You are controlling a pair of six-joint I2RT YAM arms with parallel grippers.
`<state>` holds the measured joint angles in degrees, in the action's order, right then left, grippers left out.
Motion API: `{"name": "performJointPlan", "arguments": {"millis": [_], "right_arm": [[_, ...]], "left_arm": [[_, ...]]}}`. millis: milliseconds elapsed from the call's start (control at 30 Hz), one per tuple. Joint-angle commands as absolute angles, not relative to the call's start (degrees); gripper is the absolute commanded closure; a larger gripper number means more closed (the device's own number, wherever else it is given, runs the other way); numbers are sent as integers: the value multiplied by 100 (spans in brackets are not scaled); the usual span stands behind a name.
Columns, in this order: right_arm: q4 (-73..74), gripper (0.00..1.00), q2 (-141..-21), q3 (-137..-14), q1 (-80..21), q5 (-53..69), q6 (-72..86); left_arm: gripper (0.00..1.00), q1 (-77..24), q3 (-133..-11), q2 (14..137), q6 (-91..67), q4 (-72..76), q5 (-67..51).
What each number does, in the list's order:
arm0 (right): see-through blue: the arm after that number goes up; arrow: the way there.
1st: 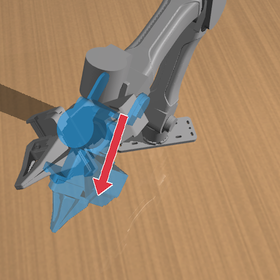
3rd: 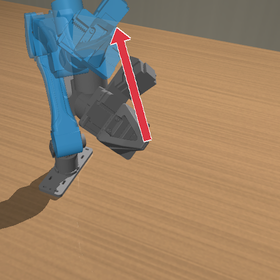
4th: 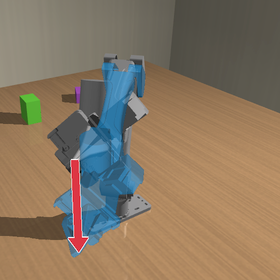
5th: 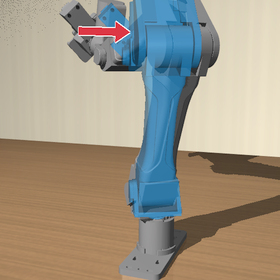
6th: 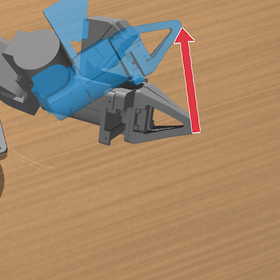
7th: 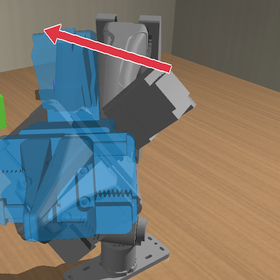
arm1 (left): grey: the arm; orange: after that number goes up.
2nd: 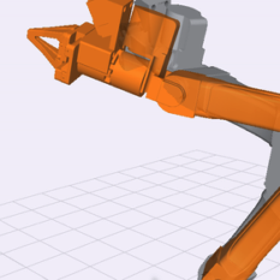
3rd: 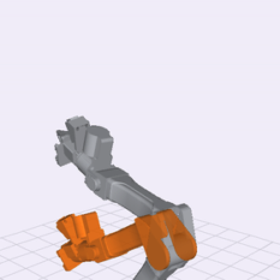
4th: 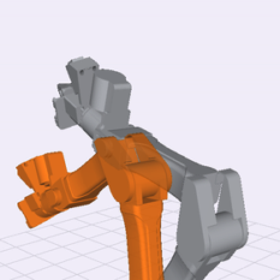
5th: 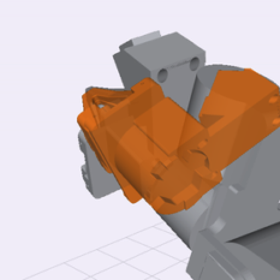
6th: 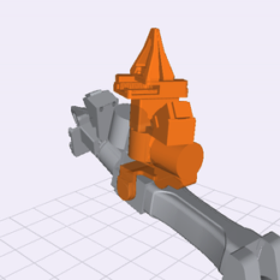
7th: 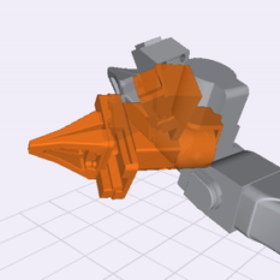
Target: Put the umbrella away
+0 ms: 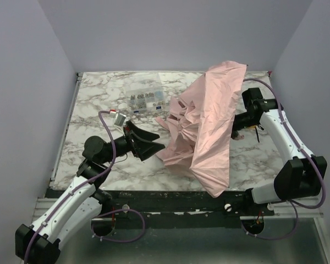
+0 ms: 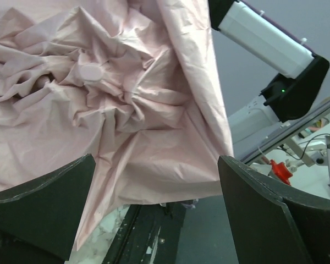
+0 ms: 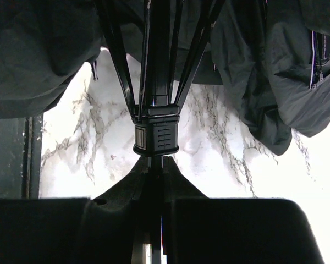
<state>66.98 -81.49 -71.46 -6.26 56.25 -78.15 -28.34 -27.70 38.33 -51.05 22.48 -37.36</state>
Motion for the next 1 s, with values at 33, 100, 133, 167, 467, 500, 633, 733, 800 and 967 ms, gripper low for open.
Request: {"name": "performJointPlan", "arguments": {"millis": [33,100,133,167,467,500,633,733,800,967], "right_arm": [[6824,99,-8550,-7820,-725,5155,-7793],[6979,99,-8816,-8415,-763,5055,-7051],[7196,99,-8957,-8730,-772,5058,-6777],[7514,99,-9140,-9133,-780,5107,-6614],[8117,99,-9189,-10543,-1063,5086,-5554],[8063,99,-9149,-10444,-1166,4944,-5483],[7751,99,-9032,-9740,-1549,4422,-5493],[7367,99,-9009,-9408,-1716,4177,-5512],[7063,99,-9050,-9265,-1748,4021,-5442],[6778,99,-9280,-8788,-1775,4188,-5696]], "left_arm": [[3,-2774,-2589,3820,-5415,2953,-4016],[4,-2757,-2569,3864,-5375,2934,-4018],[4,-2749,-2565,3882,-5322,2904,-4032],[4,-2740,-2579,3877,-5240,2837,-4040],[4,-2677,-3606,3200,-2906,634,-3845],[4,-2680,-3660,3118,-2741,546,-3848],[3,-2681,-3654,2975,-2625,627,-3859],[3,-2681,-3572,3117,-2962,919,-4072],[3,-2681,-3472,3232,-3197,1160,-4155],[4,-2680,-3067,3584,-3964,1833,-4087]]}}
